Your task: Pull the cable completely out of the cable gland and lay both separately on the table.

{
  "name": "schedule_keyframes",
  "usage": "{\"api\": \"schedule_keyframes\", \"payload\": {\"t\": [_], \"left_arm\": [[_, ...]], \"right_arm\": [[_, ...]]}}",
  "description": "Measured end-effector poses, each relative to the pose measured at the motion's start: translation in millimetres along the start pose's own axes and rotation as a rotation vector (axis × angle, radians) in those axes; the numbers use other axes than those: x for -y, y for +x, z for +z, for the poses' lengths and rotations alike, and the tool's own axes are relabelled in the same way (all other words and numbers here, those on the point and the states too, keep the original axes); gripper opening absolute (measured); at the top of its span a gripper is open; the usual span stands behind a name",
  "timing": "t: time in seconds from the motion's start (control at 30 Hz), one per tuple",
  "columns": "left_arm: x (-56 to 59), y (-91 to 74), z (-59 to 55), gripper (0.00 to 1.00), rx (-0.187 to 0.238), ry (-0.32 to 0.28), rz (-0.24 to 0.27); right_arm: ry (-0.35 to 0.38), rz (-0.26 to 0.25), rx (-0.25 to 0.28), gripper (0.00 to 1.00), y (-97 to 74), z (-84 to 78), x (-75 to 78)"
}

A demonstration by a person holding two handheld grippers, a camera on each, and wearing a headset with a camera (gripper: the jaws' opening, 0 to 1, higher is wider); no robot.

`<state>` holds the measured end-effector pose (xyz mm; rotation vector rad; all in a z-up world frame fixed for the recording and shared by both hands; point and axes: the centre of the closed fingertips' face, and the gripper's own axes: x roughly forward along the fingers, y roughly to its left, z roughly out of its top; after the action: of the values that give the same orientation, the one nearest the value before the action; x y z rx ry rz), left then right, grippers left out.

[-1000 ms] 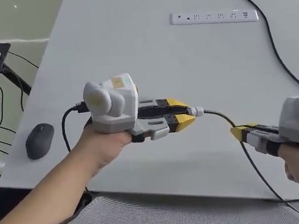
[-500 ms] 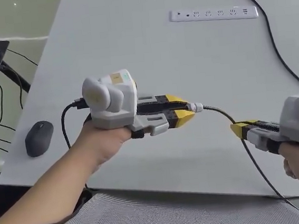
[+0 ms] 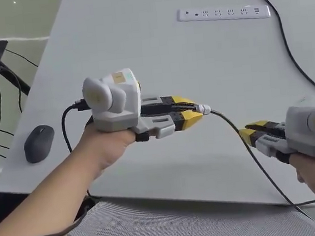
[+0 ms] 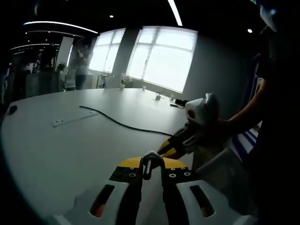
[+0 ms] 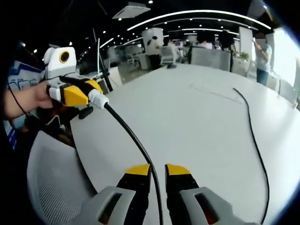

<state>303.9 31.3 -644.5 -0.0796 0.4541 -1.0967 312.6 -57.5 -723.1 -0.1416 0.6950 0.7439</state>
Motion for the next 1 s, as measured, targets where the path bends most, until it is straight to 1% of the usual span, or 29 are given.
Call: {"api": "schedule_keyframes", "payload": {"t": [0.07, 0.1, 0.17, 0.2, 0.23, 0.27, 0.3, 0.33, 0.37, 0.4, 0.47, 0.5, 0.57, 0.67, 0.7, 0.73, 0.8, 0.9, 1.0], "left_arm": [[0.9, -0.1, 0.0, 0.15, 0.000, -0.003, -0.002], [1.1, -0.4, -0.2, 0.15, -0.001, -0.001, -0.002], [0.8, -0.3, -1.0, 0.15, -0.004, -0.003, -0.002], [0.9, -0.4, -1.3, 0.15, -0.005, -0.003, -0.003], [1.1, -0.4, -1.5, 0.15, -0.006, -0.002, -0.002], [1.4, -0.3, -1.7, 0.15, -0.006, -0.004, -0.003], [1.8, -0.2, -2.4, 0.15, -0.009, -0.011, -0.004], [1.9, -0.2, -2.6, 0.15, -0.009, -0.010, -0.004], [2.0, -0.2, -2.7, 0.15, -0.010, -0.009, -0.004], [2.2, -0.2, -2.4, 0.15, -0.008, -0.008, -0.004], [3.0, -0.3, -1.9, 0.15, -0.007, -0.007, -0.004], [3.3, -0.4, -1.4, 0.15, -0.005, -0.005, -0.003], [4.3, -0.6, -0.8, 0.15, -0.003, -0.006, -0.003], [4.4, -0.8, -1.1, 0.15, -0.003, -0.006, -0.002], [4.4, -0.9, -1.2, 0.15, -0.004, -0.006, -0.001], [4.3, -0.9, -1.7, 0.15, -0.005, -0.007, -0.001], [4.4, -1.0, -2.1, 0.15, -0.005, -0.007, 0.000], [6.1, -1.0, -1.9, 0.15, -0.003, -0.008, -0.002], [7.1, -0.8, -2.8, 0.15, -0.007, -0.006, -0.003]], "right_arm": [[-0.018, 0.006, -0.001, 0.12, -1.4, 3.2, -3.3], [-0.043, 0.010, 0.006, 0.13, -1.6, 7.0, -4.6], [-0.119, 0.028, 0.030, 0.15, -1.5, 15.5, -8.3], [-0.145, 0.034, 0.031, 0.16, -1.4, 17.8, -10.7], [-0.189, 0.042, 0.033, 0.17, -2.3, 21.8, -15.7], [-0.185, 0.055, 0.051, 0.18, -2.8, 26.5, -20.2], [-0.130, 0.093, 0.087, 0.19, -4.0, 36.2, -29.3], [-0.114, 0.104, 0.094, 0.20, -4.7, 40.4, -32.1], [-0.136, 0.093, 0.093, 0.20, -5.9, 43.9, -30.9], [-0.195, 0.095, 0.106, 0.20, -5.6, 50.3, -33.7], [-0.243, 0.104, 0.101, 0.19, -4.3, 54.7, -39.3], [-0.235, 0.109, 0.103, 0.20, -3.1, 56.4, -41.5], [-0.255, 0.145, 0.089, 0.19, 0.5, 56.1, -48.0], [-0.379, 0.130, 0.072, 0.16, 2.9, 56.5, -50.3], [-0.397, 0.135, 0.076, 0.15, 4.5, 56.6, -51.5], [-0.393, 0.138, 0.077, 0.15, 5.2, 56.7, -53.0], [-0.418, 0.146, 0.072, 0.14, 7.3, 56.4, -55.8], [-0.435, 0.157, 0.075, 0.11, 8.6, 59.1, -60.0], [-0.468, 0.165, 0.081, 0.08, 10.0, 61.4, -65.0]]}}
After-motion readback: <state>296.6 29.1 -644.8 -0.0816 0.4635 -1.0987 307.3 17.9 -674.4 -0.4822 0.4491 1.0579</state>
